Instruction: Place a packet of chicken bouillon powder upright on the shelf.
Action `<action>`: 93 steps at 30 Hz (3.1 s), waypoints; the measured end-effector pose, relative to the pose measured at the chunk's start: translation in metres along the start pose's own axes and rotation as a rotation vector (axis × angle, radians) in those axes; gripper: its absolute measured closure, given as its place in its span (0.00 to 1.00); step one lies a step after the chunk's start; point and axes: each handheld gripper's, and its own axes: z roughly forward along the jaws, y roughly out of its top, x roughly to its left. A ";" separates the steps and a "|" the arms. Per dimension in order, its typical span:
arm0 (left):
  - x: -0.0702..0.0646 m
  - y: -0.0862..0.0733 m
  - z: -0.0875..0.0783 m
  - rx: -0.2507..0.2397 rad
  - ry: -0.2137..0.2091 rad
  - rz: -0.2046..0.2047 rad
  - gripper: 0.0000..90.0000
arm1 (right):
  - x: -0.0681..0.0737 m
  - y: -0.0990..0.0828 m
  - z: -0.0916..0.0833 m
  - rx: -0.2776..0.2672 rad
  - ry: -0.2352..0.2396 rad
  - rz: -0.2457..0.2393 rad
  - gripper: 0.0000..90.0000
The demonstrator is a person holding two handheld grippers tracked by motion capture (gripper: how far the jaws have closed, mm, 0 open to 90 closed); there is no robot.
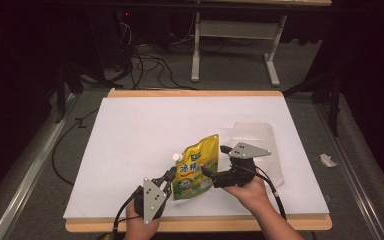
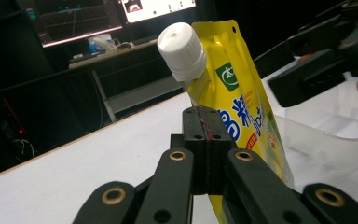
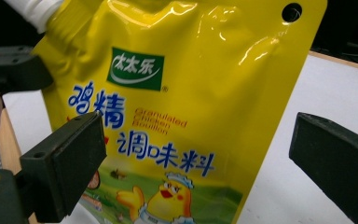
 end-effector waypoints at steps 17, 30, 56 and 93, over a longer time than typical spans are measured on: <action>0.008 -0.003 0.003 0.012 -0.002 -0.023 1.00 | 0.000 -0.005 -0.005 -0.027 0.005 0.025 0.49; 0.025 -0.005 0.025 0.037 -0.001 -0.085 1.00 | 0.006 -0.010 -0.033 -0.102 0.001 -0.029 0.83; 0.033 -0.012 0.021 0.105 -0.061 -0.169 0.79 | 0.019 -0.031 -0.018 -0.042 0.110 -0.067 0.76; 0.067 -0.039 0.014 0.200 -0.053 -0.210 0.50 | 0.028 -0.037 -0.006 -0.045 0.122 -0.129 1.00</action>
